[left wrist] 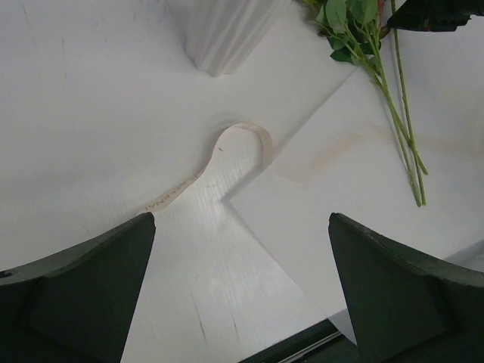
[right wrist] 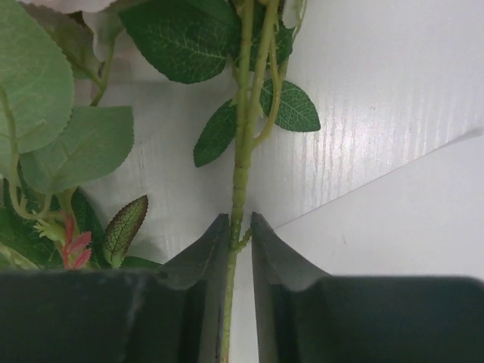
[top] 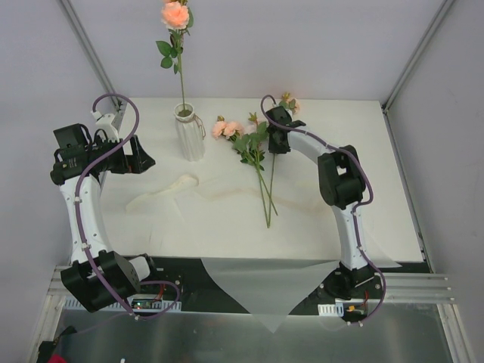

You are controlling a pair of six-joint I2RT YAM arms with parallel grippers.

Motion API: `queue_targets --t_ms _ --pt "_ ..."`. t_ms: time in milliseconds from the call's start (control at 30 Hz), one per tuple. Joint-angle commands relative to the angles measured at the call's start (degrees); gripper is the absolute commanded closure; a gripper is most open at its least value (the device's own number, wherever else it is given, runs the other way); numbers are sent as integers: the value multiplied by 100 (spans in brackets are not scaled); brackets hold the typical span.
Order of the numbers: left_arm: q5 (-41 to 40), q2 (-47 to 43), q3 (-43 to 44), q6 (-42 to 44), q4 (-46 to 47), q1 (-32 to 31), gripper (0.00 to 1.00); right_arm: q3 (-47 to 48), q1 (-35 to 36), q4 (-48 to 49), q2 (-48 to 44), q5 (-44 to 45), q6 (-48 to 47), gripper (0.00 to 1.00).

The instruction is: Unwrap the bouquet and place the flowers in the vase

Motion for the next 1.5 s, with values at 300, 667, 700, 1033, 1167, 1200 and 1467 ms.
queue_targets --t_ms 300,667,700,1033,1167,1200,1467 --pt "-43 -269 46 210 -97 25 1 -415 22 450 -938 -49 -18 99" --pt "159 -164 143 26 -97 17 1 -1227 293 2419 -3437 -1191 -800 99" --pt "167 -172 143 26 -106 25 1 -1183 442 2542 -3612 -1279 -1079 99" --pt "53 -260 125 113 -97 17 1 -874 980 2983 -4194 -1447 -1275 99" --pt "53 -278 99 157 -97 25 1 -1471 980 2614 -4317 -1025 -1311 99" --pt "36 -278 82 157 -97 25 1 -1943 1032 2614 -4448 -868 -1337 99" --pt "106 -234 64 157 -97 17 1 -3169 1103 2334 -4476 -374 -1337 99"
